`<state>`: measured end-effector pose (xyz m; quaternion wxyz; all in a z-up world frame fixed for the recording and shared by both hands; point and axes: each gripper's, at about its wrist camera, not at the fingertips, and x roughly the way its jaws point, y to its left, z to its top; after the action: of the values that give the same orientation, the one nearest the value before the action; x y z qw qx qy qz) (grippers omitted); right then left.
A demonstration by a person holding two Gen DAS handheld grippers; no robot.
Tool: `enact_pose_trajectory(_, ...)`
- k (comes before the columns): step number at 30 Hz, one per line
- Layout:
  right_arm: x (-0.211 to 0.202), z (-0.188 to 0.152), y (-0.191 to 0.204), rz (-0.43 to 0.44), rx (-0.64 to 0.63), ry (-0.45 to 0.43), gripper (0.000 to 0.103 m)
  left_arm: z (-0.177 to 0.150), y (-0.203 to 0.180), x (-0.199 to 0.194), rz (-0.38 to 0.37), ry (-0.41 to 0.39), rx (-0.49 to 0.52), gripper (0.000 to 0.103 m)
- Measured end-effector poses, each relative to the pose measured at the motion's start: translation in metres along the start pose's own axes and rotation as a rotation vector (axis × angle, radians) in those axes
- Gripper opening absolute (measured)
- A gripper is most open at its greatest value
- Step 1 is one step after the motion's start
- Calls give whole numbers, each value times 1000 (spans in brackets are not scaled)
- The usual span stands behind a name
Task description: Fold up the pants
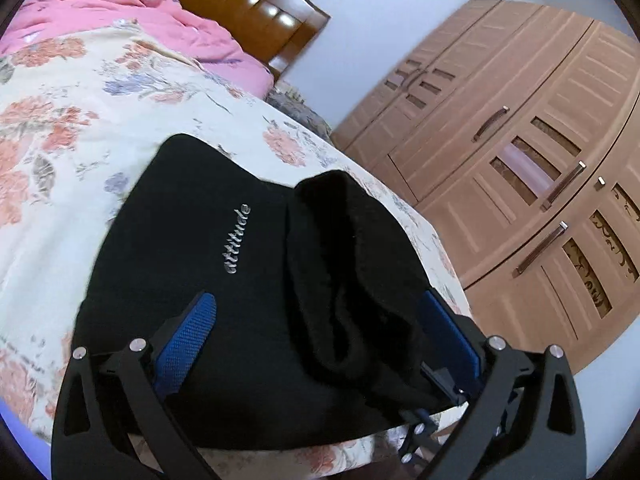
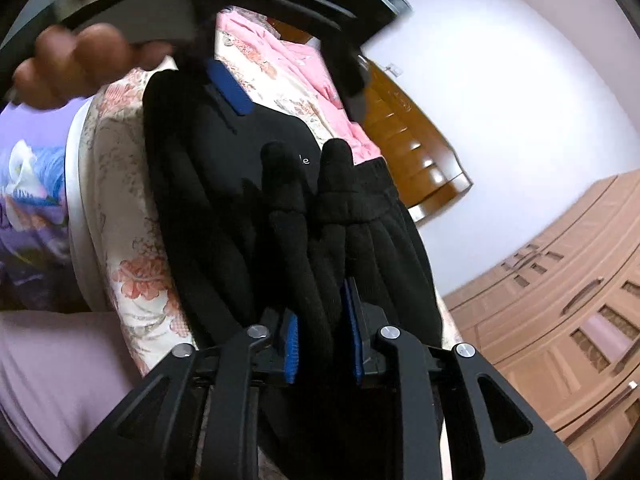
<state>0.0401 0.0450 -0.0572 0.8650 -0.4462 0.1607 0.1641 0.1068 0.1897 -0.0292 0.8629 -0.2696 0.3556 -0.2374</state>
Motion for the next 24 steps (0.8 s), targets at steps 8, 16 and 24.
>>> enact_pose_trajectory(8,-13,-9,-11,94,92,-59,53,21,-24,50,13,223,28,101)
enact_pose_trajectory(16,-24,-60,-71,69,377,-36,58,22,-65,97,180,362,154,88)
enact_pose_trajectory(24,-49,-127,-90,116,651,15,67,23,-55,89,216,349,149,71)
